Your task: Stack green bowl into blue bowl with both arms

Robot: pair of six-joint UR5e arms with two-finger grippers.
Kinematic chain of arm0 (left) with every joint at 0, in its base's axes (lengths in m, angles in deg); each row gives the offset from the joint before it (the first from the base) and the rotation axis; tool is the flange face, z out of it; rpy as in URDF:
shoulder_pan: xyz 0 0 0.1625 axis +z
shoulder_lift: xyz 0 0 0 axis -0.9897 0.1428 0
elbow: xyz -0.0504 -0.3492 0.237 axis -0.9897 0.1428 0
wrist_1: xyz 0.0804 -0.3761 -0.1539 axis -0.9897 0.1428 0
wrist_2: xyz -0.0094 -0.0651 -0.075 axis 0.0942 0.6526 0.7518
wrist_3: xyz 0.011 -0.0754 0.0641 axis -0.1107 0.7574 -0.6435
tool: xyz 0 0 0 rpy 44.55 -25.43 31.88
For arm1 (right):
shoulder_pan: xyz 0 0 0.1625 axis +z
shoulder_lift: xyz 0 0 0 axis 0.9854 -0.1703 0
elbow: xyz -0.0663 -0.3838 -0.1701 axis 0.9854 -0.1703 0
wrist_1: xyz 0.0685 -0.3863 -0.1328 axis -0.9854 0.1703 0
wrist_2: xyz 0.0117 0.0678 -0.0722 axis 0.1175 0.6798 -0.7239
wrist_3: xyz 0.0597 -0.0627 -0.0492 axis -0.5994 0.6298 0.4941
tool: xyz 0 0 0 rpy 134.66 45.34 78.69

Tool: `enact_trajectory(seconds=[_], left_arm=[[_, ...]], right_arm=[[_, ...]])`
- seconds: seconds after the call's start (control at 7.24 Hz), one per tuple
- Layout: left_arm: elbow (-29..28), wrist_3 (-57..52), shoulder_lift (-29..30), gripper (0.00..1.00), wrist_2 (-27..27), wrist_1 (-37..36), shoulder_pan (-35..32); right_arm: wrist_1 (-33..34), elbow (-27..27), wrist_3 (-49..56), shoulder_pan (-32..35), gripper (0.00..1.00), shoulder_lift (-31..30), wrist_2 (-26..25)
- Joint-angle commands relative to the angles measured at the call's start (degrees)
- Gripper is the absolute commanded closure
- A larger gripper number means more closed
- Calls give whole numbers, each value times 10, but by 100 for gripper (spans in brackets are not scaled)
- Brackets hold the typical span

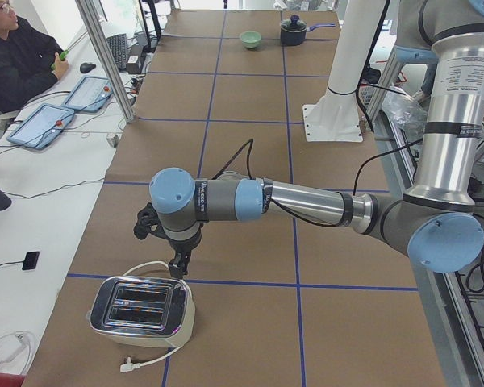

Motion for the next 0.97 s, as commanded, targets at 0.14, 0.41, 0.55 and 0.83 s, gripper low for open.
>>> enact_trajectory(seconds=[0.14,0.41,0.55,0.83], left_arm=[[9,-1,-5,1,1,1,0],[38,48,1,1,1,3,8],[79,111,7,1,0,0,53],[82,225,75,1,-3,0,133]], right_arm=[[-4,-1,4,-2,0,2,1],[-6,1,0,-4,0,-11,2],[-41,16,-5,-4,0,-38,1],[-46,18,-19,-4,0,-39,6]])
